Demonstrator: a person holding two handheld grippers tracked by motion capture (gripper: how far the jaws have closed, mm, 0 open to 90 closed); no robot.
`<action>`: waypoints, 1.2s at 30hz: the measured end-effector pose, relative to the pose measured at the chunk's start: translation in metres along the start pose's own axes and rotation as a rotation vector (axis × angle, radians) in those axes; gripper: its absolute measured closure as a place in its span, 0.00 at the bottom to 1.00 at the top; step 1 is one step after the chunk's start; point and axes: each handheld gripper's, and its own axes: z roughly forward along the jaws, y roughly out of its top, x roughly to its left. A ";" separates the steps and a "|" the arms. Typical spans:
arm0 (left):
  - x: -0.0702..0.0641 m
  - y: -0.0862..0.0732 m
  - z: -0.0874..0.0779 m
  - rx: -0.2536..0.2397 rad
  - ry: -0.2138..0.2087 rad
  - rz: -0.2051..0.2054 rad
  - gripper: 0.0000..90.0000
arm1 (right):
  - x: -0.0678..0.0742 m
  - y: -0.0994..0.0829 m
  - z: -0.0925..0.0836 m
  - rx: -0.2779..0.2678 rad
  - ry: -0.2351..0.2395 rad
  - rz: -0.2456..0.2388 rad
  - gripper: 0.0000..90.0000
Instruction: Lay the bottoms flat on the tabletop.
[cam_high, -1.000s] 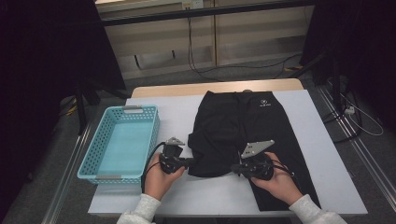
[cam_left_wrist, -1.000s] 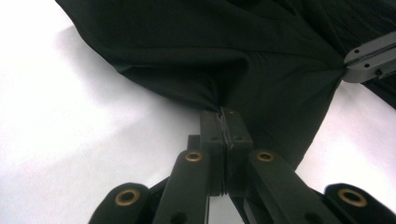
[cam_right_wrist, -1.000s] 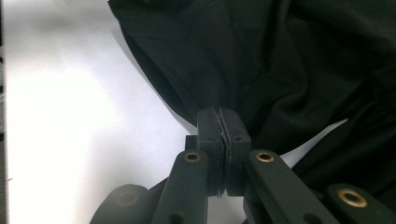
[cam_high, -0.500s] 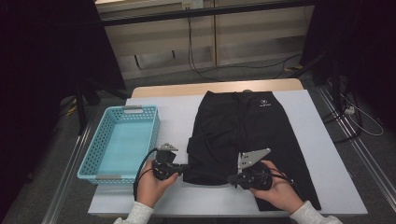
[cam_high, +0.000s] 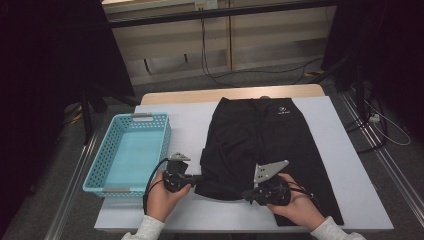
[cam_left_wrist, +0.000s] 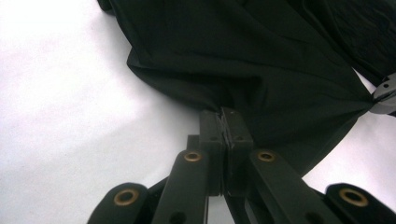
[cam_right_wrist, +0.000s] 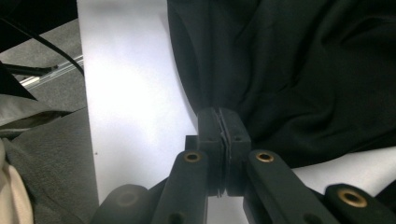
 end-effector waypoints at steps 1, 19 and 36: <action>0.000 0.000 0.000 -0.002 -0.002 -0.005 0.98 | 0.001 0.000 0.000 0.002 0.006 0.001 0.99; 0.011 -0.004 0.010 -0.005 0.061 -0.044 0.75 | 0.011 0.002 0.010 0.047 0.076 -0.042 0.99; 0.009 0.009 0.023 0.026 0.105 -0.043 0.99 | 0.012 0.001 0.011 0.064 0.086 -0.051 0.99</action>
